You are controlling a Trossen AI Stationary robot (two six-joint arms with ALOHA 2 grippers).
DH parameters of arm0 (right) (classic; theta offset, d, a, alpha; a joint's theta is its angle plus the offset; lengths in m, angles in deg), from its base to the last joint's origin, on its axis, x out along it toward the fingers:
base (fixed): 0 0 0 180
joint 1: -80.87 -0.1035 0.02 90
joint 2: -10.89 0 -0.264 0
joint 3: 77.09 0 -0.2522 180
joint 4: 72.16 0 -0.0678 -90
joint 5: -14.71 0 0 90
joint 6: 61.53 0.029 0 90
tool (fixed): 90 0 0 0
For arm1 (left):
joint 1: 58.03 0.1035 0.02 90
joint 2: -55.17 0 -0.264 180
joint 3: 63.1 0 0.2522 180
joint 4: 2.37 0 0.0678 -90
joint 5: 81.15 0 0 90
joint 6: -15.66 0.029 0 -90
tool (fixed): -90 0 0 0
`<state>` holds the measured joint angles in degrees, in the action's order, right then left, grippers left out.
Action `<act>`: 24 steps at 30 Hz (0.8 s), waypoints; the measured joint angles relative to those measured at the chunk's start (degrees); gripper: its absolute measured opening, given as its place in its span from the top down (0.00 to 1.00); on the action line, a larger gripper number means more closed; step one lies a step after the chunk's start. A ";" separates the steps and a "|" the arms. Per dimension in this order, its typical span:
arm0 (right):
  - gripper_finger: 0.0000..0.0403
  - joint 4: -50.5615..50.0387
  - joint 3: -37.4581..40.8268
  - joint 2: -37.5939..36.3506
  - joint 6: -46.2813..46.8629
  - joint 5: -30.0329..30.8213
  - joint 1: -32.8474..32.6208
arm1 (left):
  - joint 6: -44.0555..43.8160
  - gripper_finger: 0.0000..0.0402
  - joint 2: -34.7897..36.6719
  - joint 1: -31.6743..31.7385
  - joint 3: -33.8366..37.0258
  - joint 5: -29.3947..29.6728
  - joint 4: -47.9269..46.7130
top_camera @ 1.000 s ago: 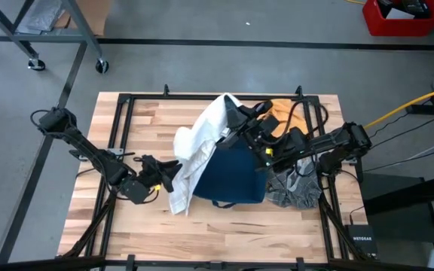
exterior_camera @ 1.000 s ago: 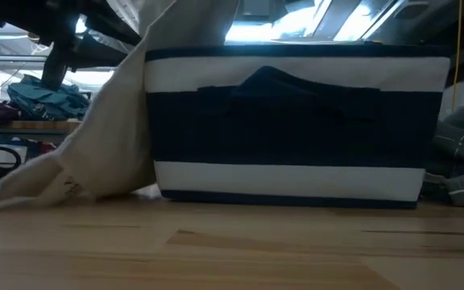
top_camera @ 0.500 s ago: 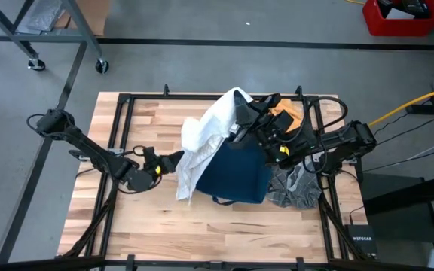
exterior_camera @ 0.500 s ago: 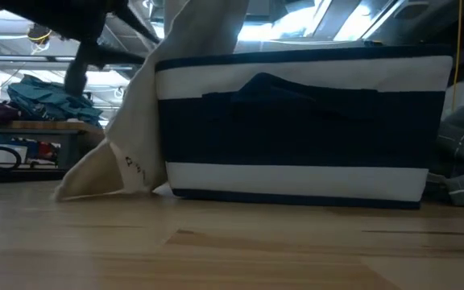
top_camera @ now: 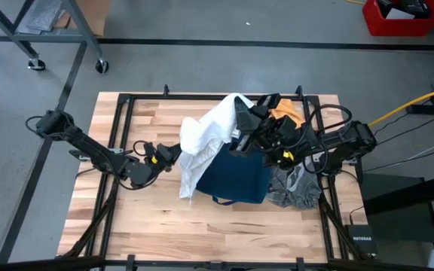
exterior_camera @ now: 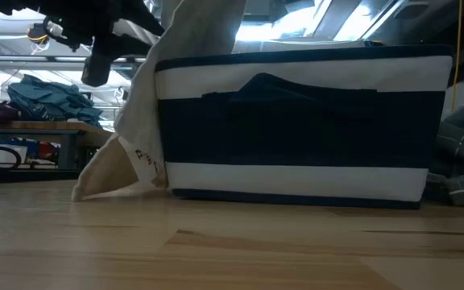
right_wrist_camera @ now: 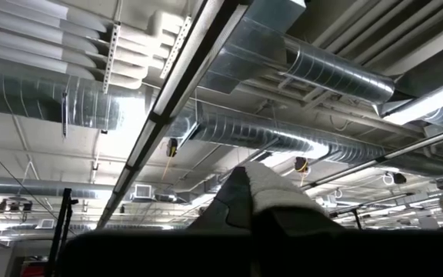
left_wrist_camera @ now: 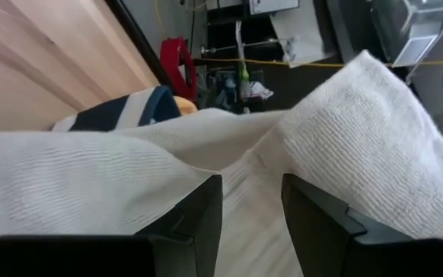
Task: Fold towel
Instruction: Fold the white patterned towel
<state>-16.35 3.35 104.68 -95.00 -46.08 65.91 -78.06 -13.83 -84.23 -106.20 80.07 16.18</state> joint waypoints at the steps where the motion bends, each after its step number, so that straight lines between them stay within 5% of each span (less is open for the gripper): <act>1: 1.00 0.01 0.00 0.00 0.00 -0.10 0.00 | 0.74 0.68 -0.10 0.10 0.00 -0.04 0.94; 10: 1.00 -0.03 0.00 0.00 -0.05 -2.92 0.02 | 13.13 0.68 -3.98 -0.76 0.00 -1.45 2.53; 20: 1.00 -0.45 0.00 -0.34 -4.35 1.22 0.00 | 68.97 0.68 -2.76 -9.10 0.00 4.15 5.02; 24: 1.00 -0.66 0.00 -0.35 -2.92 0.68 0.00 | 76.56 0.68 -2.89 -10.72 0.00 0.29 4.03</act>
<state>-17.01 3.35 104.34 -97.93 -45.40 65.91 -1.50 -16.72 -94.95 -106.20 80.36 20.22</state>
